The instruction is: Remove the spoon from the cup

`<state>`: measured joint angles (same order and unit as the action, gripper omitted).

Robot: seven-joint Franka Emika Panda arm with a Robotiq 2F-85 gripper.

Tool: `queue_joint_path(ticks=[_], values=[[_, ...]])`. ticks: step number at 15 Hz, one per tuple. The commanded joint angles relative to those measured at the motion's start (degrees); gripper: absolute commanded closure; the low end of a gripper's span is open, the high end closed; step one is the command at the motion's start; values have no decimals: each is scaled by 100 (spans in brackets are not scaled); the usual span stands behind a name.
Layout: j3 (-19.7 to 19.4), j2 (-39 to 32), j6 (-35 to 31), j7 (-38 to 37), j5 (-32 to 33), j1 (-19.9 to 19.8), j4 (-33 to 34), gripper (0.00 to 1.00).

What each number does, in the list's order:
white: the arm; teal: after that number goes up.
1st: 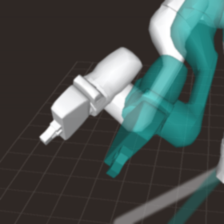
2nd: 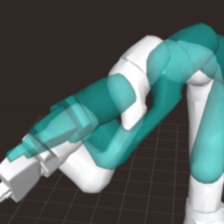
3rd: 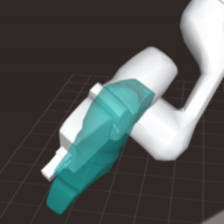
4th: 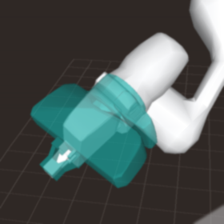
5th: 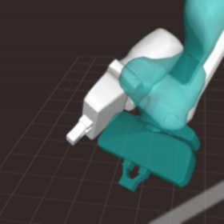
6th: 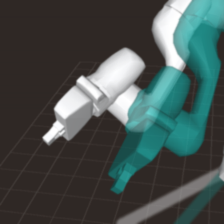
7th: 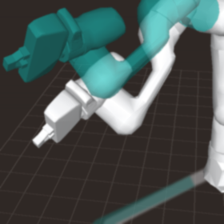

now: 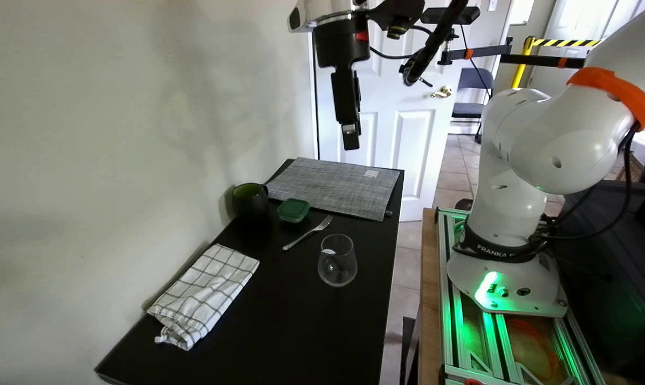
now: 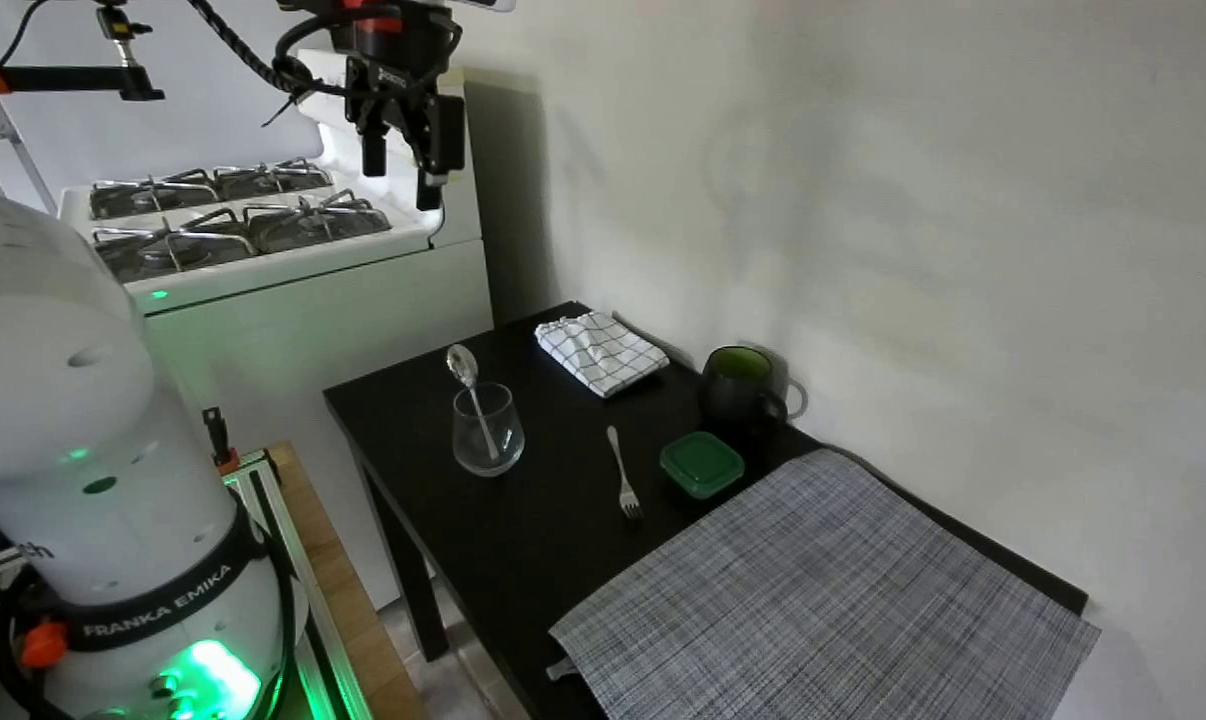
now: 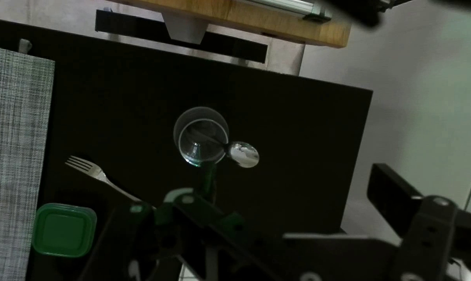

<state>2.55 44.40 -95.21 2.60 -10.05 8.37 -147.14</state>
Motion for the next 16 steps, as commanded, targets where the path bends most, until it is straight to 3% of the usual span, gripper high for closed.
queue_joint_path(ticks=[1,16], values=[[306,-255,-372,-292,118,-178,-178,0],[923,-819,-1196,-1488,445,-194,-666,0]])
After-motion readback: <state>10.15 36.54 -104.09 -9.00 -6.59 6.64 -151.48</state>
